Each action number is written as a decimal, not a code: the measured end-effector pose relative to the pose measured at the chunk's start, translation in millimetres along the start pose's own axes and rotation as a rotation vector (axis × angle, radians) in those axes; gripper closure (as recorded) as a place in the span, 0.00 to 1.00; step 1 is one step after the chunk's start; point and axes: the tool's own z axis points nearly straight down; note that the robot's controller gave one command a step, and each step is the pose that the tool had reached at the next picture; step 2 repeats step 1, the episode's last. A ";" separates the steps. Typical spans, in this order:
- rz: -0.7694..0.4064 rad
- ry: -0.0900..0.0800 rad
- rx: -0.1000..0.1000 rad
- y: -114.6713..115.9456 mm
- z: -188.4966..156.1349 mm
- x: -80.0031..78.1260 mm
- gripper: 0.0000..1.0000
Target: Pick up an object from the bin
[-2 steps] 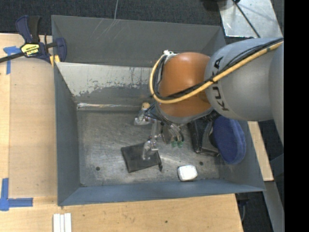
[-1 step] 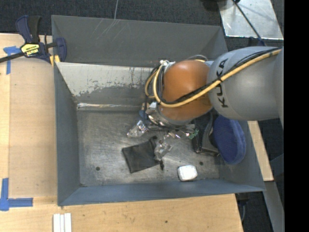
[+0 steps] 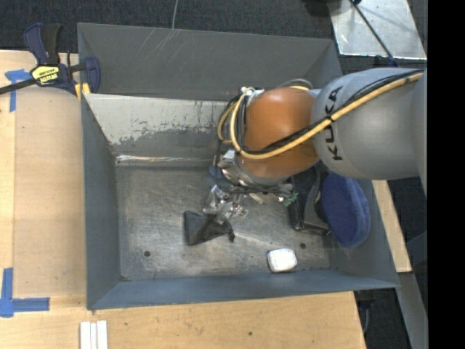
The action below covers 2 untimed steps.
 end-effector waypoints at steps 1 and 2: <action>-0.089 0.007 0.001 -11.9 -166.3 -8.6 1.00; -0.089 0.007 0.001 -11.9 -166.3 -8.6 1.00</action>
Offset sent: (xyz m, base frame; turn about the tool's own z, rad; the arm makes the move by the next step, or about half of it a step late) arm 0.0089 -0.0034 0.1609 -0.0917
